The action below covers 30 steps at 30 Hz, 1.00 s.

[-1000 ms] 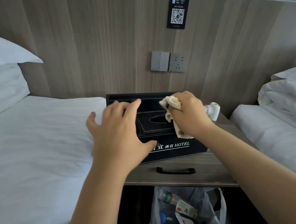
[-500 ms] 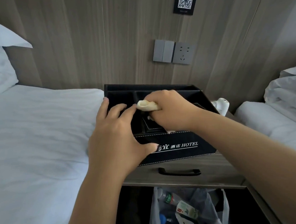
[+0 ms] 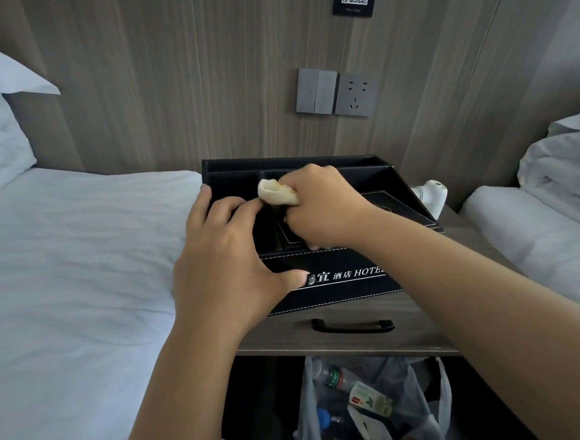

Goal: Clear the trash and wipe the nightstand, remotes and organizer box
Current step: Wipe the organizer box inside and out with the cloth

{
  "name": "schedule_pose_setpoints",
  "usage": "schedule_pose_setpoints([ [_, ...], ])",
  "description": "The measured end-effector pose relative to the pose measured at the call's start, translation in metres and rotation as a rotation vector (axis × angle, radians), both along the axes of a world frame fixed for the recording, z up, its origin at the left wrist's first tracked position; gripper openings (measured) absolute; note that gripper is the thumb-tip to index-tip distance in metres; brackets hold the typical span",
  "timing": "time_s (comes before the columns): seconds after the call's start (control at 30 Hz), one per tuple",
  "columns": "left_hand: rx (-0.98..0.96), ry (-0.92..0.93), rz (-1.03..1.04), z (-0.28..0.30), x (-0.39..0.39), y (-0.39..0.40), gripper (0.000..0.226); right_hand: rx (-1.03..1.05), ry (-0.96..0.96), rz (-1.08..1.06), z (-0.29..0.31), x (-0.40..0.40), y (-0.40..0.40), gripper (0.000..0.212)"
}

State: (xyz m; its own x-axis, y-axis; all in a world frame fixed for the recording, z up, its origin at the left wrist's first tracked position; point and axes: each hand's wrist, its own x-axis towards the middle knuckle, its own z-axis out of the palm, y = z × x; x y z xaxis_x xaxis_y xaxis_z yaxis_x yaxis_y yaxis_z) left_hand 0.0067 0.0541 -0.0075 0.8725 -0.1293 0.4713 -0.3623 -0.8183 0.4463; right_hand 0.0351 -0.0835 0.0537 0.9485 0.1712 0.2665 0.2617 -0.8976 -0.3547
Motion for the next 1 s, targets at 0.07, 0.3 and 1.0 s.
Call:
schedule_pose_setpoints([
  [0.07, -0.023, 0.002, 0.004, -0.001, 0.000, 0.000, 0.097, -0.014, -0.023, 0.045, -0.002, -0.019, -0.008, 0.016],
  [0.3, -0.012, 0.022, 0.015, 0.001, -0.001, -0.001, 0.098, -0.002, -0.319, 0.176, -0.019, -0.069, -0.052, 0.045],
  [1.0, -0.013, -0.037, -0.002, -0.003, 0.001, 0.000, 0.099, -0.240, -0.043, -0.230, 0.002, 0.005, -0.013, 0.022],
])
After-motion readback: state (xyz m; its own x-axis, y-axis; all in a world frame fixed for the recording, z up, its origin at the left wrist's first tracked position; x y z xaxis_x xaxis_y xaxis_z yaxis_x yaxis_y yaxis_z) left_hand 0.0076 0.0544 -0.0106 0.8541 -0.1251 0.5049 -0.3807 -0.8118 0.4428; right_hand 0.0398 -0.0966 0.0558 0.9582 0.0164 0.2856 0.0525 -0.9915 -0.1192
